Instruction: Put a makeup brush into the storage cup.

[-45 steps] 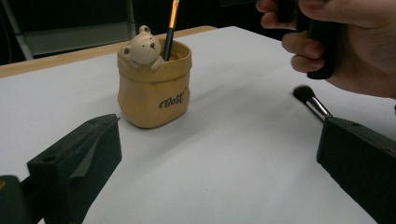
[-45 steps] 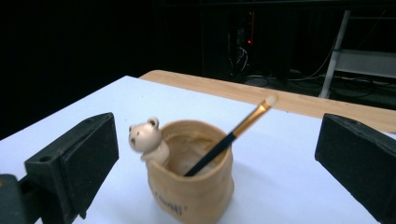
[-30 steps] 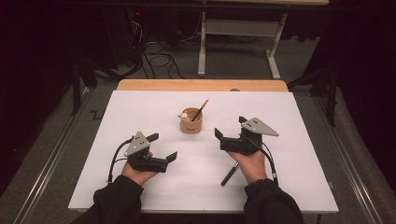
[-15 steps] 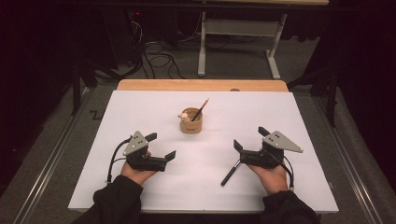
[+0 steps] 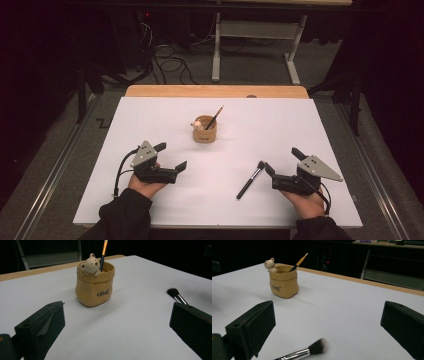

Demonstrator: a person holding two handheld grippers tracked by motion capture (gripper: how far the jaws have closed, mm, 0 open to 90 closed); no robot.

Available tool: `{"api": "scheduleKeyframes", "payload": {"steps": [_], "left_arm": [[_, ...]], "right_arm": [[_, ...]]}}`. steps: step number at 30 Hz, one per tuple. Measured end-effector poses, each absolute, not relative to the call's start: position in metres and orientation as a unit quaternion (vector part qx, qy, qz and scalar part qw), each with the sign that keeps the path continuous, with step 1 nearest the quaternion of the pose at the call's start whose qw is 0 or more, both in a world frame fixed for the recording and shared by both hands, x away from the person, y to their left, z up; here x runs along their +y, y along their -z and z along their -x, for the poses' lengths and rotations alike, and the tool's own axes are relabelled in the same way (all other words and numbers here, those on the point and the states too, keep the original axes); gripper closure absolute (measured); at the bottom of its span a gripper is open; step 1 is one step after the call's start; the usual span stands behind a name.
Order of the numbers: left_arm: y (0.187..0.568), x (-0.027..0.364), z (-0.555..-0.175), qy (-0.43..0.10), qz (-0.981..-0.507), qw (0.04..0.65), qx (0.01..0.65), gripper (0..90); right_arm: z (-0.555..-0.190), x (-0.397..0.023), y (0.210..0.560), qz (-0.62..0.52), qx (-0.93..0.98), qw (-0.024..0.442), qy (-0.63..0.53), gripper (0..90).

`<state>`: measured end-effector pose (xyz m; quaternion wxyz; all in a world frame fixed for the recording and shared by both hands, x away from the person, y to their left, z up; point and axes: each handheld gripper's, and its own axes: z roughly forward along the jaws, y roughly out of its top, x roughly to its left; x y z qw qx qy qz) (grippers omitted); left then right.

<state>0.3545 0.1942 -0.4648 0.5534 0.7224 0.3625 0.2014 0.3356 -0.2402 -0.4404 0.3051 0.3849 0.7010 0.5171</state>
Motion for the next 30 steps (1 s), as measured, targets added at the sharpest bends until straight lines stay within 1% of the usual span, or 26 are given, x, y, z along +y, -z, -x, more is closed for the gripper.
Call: {"api": "scheduleKeyframes", "payload": {"steps": [10, 16, 20, 26, 30], "left_arm": [[0.464, 0.192, -0.353, -0.204, -0.726, 0.551, 0.357, 0.7], [0.463, 0.192, -0.354, -0.199, -0.724, 0.551, 0.365, 0.7], [0.464, 0.189, -0.358, -0.195, -0.726, 0.545, 0.372, 0.8], [0.466, 0.19, -0.363, -0.188, -0.736, 0.523, 0.387, 0.6], [0.465, 0.188, -0.363, -0.185, -0.753, 0.487, 0.402, 0.5]], "right_arm": [[-0.333, -0.244, 0.443, -0.394, 0.69, 0.304, -0.526, 0.3], [-0.332, -0.242, 0.445, -0.388, 0.699, 0.306, -0.517, 0.2], [-0.332, -0.247, 0.448, -0.405, 0.692, 0.298, -0.517, 0.2], [-0.335, -0.247, 0.448, -0.402, 0.695, 0.305, -0.511, 0.3], [-0.334, -0.244, 0.45, -0.395, 0.703, 0.304, -0.508, 0.3]]}}
